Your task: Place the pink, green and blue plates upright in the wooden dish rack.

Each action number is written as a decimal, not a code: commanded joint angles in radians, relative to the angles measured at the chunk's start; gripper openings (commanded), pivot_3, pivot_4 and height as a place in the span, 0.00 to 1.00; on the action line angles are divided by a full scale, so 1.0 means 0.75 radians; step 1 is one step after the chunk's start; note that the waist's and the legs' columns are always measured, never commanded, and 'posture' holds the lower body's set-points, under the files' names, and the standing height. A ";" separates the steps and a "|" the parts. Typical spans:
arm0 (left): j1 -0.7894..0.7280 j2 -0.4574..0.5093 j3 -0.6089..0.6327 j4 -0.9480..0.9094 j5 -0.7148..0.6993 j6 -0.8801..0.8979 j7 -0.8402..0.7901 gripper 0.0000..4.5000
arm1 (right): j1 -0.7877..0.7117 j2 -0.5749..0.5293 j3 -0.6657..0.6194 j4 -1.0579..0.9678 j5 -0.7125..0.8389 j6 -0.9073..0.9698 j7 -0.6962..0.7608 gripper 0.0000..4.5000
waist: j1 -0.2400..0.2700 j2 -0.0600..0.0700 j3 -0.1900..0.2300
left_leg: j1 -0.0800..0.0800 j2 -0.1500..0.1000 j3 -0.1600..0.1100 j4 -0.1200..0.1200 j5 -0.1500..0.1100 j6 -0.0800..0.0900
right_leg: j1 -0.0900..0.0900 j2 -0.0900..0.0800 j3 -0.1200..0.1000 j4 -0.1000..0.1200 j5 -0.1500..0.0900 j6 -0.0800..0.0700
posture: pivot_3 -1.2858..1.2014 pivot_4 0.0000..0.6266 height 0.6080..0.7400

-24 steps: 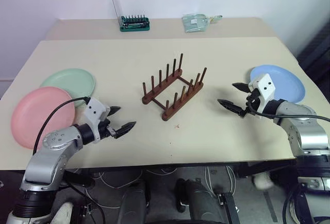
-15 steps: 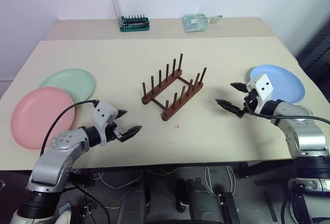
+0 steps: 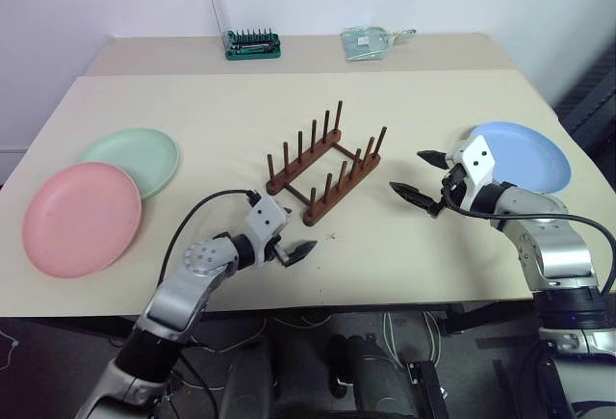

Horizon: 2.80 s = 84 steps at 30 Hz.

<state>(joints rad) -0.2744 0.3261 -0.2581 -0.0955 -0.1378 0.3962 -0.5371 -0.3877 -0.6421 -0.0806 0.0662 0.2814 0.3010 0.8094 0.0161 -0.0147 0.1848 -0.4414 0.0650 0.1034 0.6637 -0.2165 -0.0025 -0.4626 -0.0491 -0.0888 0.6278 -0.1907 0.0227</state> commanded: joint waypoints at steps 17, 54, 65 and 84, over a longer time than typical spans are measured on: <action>-0.088 0.090 -0.022 0.229 0.031 -0.271 -0.323 0.16 | 0.141 -0.110 0.045 -0.234 -0.022 0.069 0.078 1.00 | -0.007 0.001 -0.001 | 0.001 0.001 0.000 0.000 0.000 0.000 | 0.000 0.001 0.000 0.000 0.000 0.000 | 0.52 0.24 0.92; -0.100 0.226 -0.011 0.130 -0.005 -0.094 -0.703 0.22 | 0.205 -0.082 0.170 -0.161 -0.230 0.004 -0.050 0.01 | -0.007 0.002 -0.001 | 0.001 0.001 0.000 0.001 -0.003 0.005 | 0.001 -0.002 0.000 0.000 -0.002 0.001 | 0.52 0.24 0.92; -0.207 0.009 -0.042 0.433 0.305 -0.249 -0.126 0.22 | -0.051 0.116 0.300 0.170 -0.463 -0.066 -0.302 0.01 | -0.006 0.001 -0.011 | 0.005 -0.001 0.000 0.003 -0.003 0.005 | 0.006 -0.002 0.000 0.000 -0.001 0.002 | 0.52 0.24 0.92; -0.372 -0.063 0.030 0.762 0.282 -0.416 0.062 0.22 | -0.222 0.204 0.299 0.408 -0.535 -0.229 -0.410 0.01 | -0.031 0.002 -0.015 | 0.011 0.000 0.002 0.000 -0.003 0.005 | 0.011 0.000 0.000 0.002 -0.001 0.002 | 0.52 0.24 0.92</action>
<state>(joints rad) -0.5979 0.2582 -0.2402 0.4749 0.0758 0.0555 -0.4613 -0.5579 -0.4777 0.1609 0.4112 -0.1216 0.1434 0.4940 -0.0074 -0.0132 0.1734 -0.4329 0.0654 0.1047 0.6634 -0.2188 0.0013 -0.4545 -0.0494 -0.0885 0.6290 -0.1914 0.0239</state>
